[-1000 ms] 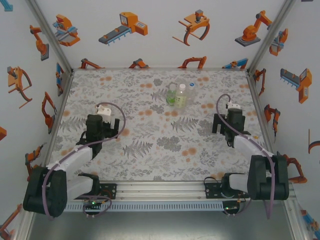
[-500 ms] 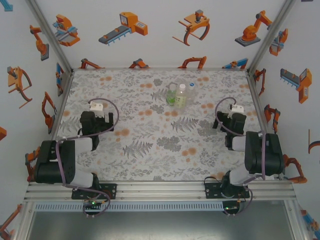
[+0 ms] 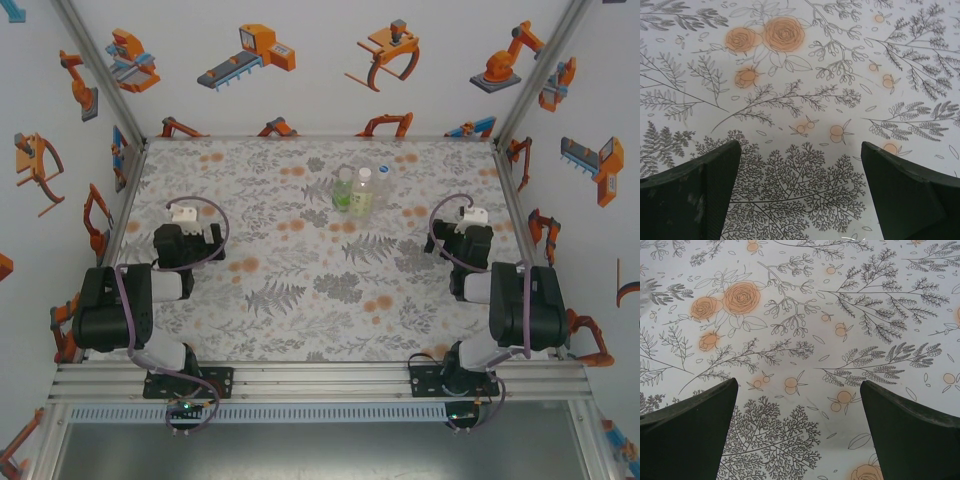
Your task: Screw on the bottle caps
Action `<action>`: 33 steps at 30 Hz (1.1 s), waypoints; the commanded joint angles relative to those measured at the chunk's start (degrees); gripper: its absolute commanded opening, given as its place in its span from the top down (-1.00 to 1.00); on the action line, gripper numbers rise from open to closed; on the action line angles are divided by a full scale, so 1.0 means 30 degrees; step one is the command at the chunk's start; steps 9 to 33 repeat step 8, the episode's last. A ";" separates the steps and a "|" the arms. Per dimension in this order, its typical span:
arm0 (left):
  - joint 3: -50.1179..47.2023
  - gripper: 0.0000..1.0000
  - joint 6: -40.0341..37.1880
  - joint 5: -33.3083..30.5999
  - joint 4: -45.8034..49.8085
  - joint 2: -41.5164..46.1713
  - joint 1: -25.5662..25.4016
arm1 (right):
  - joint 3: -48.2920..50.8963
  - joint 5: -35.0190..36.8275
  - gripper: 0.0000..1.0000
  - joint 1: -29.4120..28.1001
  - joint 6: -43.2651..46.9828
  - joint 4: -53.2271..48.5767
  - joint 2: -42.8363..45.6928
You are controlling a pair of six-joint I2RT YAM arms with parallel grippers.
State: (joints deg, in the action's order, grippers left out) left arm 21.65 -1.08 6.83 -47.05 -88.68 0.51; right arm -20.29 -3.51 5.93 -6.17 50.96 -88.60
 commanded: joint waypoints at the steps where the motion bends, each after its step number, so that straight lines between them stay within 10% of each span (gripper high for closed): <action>1: 0.0391 -0.94 0.0654 -0.0819 -0.0549 0.0130 -0.0113 | -0.0039 -0.0266 -0.98 0.0120 -0.0195 0.0797 0.0056; 33: 0.0401 -0.94 0.0782 -0.0578 -0.0566 0.0115 0.0027 | -0.0075 -0.0442 -0.98 0.0119 -0.0069 0.0655 0.0103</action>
